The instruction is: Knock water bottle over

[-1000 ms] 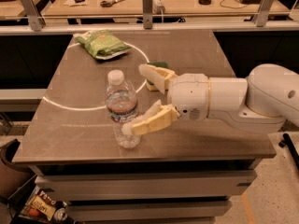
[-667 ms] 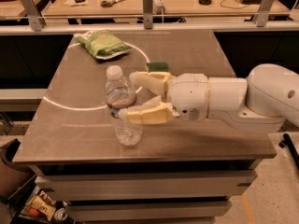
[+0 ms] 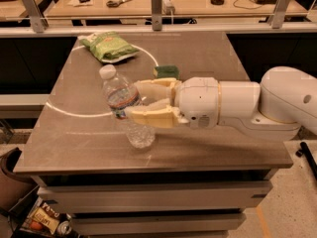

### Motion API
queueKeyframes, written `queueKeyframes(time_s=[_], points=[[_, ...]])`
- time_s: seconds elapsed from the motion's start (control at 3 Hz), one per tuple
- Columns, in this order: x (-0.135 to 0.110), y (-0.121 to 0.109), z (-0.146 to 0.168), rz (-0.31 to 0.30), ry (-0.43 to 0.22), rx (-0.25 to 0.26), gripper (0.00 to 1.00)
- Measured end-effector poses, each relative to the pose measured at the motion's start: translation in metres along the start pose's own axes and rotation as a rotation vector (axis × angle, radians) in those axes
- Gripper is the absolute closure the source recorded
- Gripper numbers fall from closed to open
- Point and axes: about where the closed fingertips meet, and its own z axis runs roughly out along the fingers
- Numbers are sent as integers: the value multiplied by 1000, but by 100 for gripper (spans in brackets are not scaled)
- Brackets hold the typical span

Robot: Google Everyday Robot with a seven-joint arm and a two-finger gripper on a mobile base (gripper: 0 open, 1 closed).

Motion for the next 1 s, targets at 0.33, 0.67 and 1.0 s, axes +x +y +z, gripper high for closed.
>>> queueKeyframes(time_s=[0.33, 0.67, 1.0], points=[[-1, 1, 2, -3, 1, -4, 100], [-2, 2, 2, -3, 1, -4, 100], [-3, 1, 2, -2, 21, -10, 100]])
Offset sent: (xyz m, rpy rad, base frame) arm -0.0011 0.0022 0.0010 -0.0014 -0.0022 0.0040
